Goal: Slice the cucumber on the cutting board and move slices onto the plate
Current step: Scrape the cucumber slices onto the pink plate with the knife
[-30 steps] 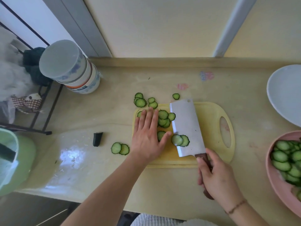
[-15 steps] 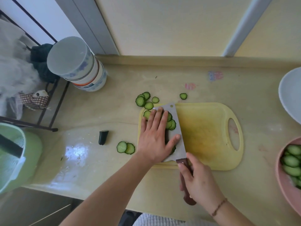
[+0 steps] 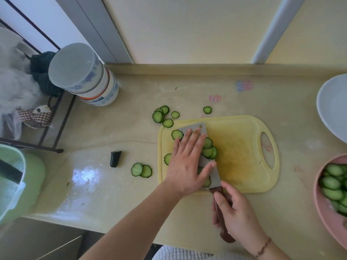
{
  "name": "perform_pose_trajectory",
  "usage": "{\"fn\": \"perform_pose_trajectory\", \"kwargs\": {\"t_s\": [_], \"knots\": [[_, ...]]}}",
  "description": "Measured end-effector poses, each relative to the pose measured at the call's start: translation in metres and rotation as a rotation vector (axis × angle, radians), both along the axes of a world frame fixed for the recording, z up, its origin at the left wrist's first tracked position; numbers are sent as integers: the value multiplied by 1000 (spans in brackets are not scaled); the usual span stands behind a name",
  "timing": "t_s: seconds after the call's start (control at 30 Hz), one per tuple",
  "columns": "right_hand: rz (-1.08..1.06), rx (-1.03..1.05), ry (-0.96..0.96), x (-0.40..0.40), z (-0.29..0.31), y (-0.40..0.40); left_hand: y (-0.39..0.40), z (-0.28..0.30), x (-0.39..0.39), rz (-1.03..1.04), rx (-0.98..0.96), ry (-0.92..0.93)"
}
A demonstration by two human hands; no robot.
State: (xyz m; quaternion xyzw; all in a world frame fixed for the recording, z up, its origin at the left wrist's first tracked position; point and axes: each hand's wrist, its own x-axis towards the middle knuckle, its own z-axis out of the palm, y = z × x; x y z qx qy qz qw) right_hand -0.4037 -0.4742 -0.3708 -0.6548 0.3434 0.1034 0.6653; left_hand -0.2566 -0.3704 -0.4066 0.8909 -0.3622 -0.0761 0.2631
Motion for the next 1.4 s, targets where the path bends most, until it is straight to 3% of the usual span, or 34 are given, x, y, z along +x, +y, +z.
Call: {"fn": "perform_pose_trajectory", "kwargs": {"t_s": [0.1, 0.17, 0.3, 0.43, 0.77, 0.97, 1.13, 1.4], "knots": [[-30, 8, 28, -4, -5, -6, 11, 3, 25, 82, -149, -10], [-39, 5, 26, -6, -5, -10, 15, 5, 32, 69, -122, -22], [-51, -2, 0, -10, -2, -21, 5, 10, 14, -238, 45, -133], [-52, -29, -44, -19, 3, -38, -21, 10, -6, -423, 85, -229], [-107, -43, -102, -54, 13, -80, -70, 20, -35, -439, 55, -219], [-181, -143, -84, -124, 42, -124, -132, 40, -91, -556, 6, -194], [-405, -344, -126, -185, 72, -157, -205, 48, -161, -725, -40, -197], [-555, -340, 29, -257, 81, -195, -278, 29, -217, -843, -238, -158]]}}
